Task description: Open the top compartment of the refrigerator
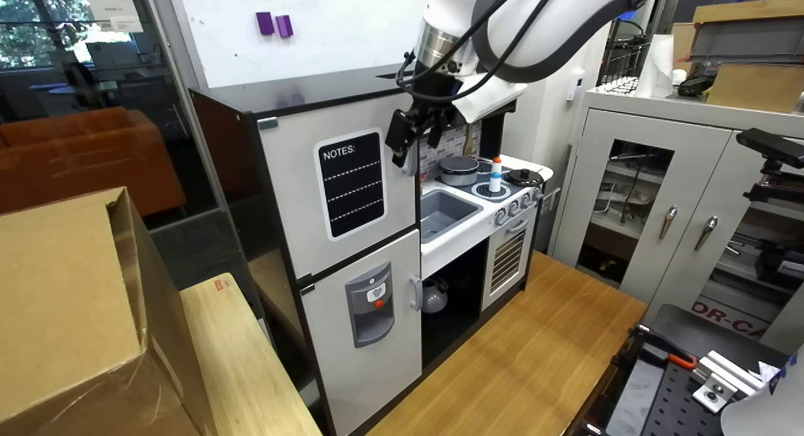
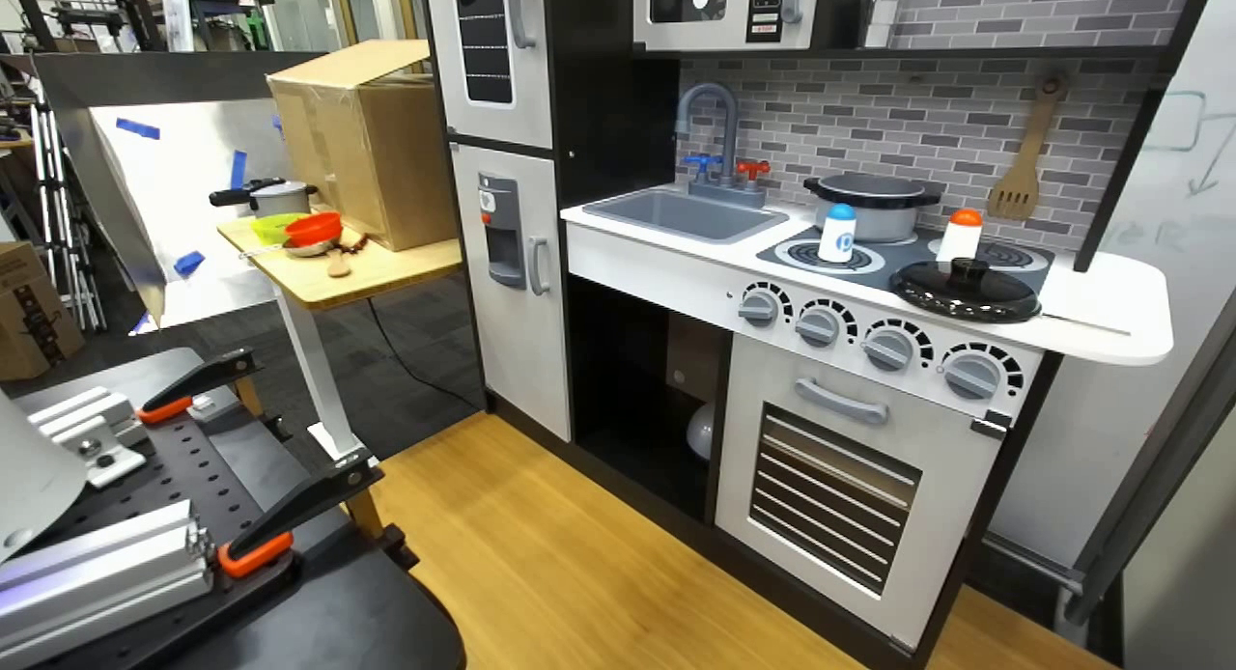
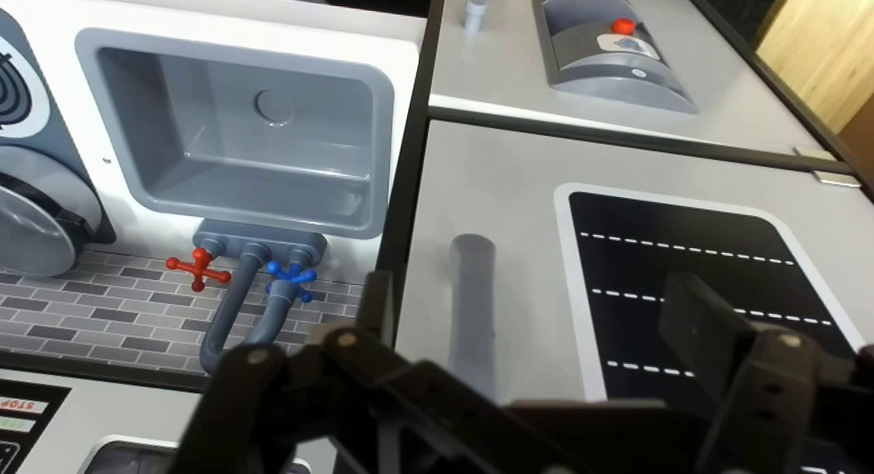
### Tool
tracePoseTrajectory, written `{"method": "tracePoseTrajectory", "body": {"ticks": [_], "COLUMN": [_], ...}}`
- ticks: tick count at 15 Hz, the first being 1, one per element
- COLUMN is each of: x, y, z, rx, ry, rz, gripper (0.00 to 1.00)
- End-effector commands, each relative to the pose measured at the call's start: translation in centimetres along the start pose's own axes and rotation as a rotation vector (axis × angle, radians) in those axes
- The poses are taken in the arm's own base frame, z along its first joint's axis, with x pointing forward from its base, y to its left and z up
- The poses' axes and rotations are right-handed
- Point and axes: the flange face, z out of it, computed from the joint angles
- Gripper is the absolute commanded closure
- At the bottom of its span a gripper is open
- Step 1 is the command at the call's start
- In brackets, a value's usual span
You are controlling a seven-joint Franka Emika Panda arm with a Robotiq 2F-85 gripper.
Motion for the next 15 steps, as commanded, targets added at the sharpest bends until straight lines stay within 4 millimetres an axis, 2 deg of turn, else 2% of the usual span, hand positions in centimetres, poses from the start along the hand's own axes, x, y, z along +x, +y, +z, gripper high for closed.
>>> {"method": "tracePoseTrajectory", "body": {"ticks": [1,10,15], "x": [0.03,0.03,0.84], "y": [0.05,0.05,0.02], "z": [-0.05,-0.05,0.33], "rx": [0.001,0.001,-0.004], "ry": [-0.001,-0.001,0.019], "rz": [-0.001,-0.001,-0.014], "gripper": [0.00,0.00,0.00]}}
